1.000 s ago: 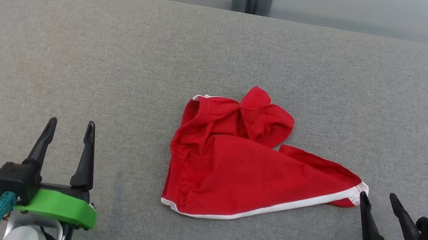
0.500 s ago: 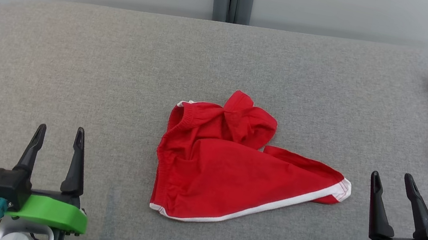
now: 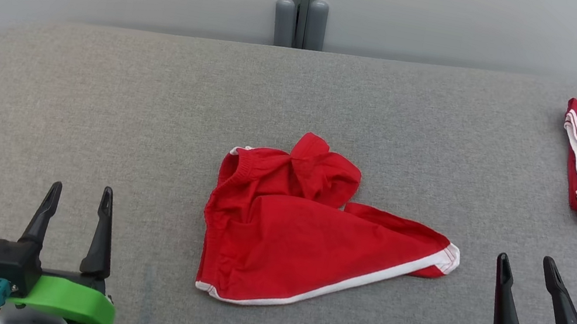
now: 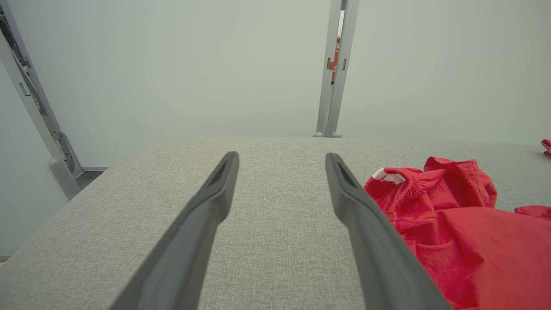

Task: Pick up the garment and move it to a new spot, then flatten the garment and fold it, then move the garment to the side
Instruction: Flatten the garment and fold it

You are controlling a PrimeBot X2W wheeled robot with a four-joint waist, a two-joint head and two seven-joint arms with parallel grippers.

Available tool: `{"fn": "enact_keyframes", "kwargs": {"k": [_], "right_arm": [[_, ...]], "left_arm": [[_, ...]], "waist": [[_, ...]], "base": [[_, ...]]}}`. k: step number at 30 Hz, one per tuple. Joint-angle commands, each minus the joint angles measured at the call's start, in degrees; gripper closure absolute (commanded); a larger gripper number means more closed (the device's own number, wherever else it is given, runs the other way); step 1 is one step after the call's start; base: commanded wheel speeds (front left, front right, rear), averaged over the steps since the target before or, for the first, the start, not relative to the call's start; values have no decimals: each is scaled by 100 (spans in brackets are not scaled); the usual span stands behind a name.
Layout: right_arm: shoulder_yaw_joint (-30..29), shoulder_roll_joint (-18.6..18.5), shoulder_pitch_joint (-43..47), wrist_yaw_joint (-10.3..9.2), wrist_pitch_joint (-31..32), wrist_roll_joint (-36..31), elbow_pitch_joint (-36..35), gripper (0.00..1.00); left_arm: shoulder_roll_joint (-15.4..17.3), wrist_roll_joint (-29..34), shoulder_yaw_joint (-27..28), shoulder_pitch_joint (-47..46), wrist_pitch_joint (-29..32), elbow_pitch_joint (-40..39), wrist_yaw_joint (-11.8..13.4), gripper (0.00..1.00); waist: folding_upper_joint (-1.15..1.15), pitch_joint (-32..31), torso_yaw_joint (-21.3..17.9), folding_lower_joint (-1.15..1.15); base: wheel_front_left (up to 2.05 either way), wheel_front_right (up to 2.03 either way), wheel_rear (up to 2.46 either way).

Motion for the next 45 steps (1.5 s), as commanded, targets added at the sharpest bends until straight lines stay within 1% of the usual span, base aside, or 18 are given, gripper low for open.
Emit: {"fn": "enact_keyframes", "kwargs": {"k": [1, 37, 42, 45], "right_arm": [[-4, 25, 60, -7, -15, -36, -36, 0], [125, 68, -25, -7, -16, -30, 149, 0], [141, 54, -120, -7, -16, -20, 210, 0], [194, -38, -245, -8, -16, 55, 384, 0]], "left_arm": [[13, 14, -1, 81, -15, 17, -16, 0], [13, 30, -10, 127, -15, 80, -58, 0], [23, 127, -115, 111, -15, 140, -89, 0], [86, 280, -401, 167, -14, 267, -144, 0]], "waist": [[0, -27, -6, 0], [0, -75, 46, 0], [0, -54, 48, 0], [0, -13, 33, 0]], "base": [[0, 0, 0], [0, 0, 0], [0, 0, 0], [0, 0, 0]]}}
